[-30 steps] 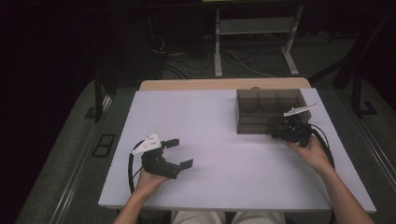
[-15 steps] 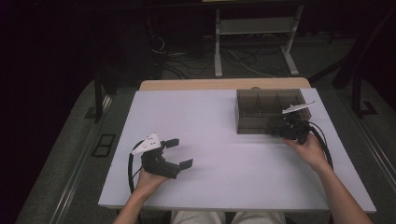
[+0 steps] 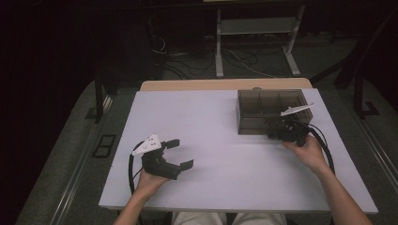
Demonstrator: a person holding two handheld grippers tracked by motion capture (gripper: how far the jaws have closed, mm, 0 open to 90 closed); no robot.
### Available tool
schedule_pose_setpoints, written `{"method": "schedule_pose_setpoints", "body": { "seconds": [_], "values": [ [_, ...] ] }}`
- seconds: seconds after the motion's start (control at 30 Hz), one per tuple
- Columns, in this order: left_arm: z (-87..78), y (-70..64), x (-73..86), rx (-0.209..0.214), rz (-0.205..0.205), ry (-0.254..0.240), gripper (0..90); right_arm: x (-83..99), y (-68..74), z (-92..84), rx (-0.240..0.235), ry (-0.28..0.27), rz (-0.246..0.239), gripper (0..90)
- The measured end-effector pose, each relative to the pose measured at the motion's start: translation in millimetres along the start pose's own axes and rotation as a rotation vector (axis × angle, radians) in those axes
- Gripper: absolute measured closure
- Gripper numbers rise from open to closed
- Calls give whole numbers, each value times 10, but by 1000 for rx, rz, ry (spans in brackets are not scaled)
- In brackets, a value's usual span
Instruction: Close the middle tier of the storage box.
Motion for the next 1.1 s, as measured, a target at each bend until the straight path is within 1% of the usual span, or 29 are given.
{"method": "schedule_pose_setpoints", "body": {
  "seconds": [0.13,0.23,0.27,0.4,0.47,0.53,0.57,0.67,0.7,0.73,0.77,0.8,0.83,0.87,0.93,1.0,1.1],
  "values": [
    [-1,-9,-2,1,3,1,0,6,80,-26,-17,-2,-9,739],
    [3,-4,-2,1,4,0,0,8,142,-50,-34,-12,-9,642],
    [5,-4,-2,1,5,1,0,12,161,-58,-40,-10,-17,621],
    [18,-9,0,3,3,4,0,30,233,-83,-40,-18,-25,543],
    [22,-14,-1,6,2,3,0,40,257,-102,-39,-27,-26,488],
    [22,-18,-3,6,2,1,0,54,280,-119,-37,-24,-22,410],
    [20,-18,-5,7,4,0,0,57,291,-126,-39,-32,-22,376],
    [18,-19,-6,9,5,-3,0,69,338,-167,-34,-48,-19,208],
    [17,-15,-7,6,1,-2,0,77,354,-181,-32,-54,-25,175],
    [16,-12,-6,4,-2,-2,0,85,373,-202,-33,-65,-24,172],
    [14,-9,-6,4,-1,-2,0,91,384,-219,-28,-70,-9,94],
    [11,-7,-7,4,-1,-4,0,100,391,-225,-26,-72,-4,62],
    [7,-6,-9,4,-1,-5,0,110,400,-235,-26,-74,-3,4],
    [6,-9,-11,4,-4,-8,0,124,407,-240,-21,-75,-4,2],
    [3,-14,-11,6,-4,-7,0,149,429,-269,-29,-92,-1,1],
    [4,-15,-11,5,-4,-6,0,162,448,-299,-24,-113,0,1],
    [3,-16,-12,5,-5,-8,0,180,488,-350,-25,-136,13,2]
  ]
}}
Point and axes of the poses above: each handheld gripper's, and its own axes: z roughly forward along the jaws, x roughly out of its underside, y roughly to its left, the point moved 6 cm from there along z, roughly forward along the jaws, and after that the axes turned 2 degrees about -x, right-handed, at the moved point
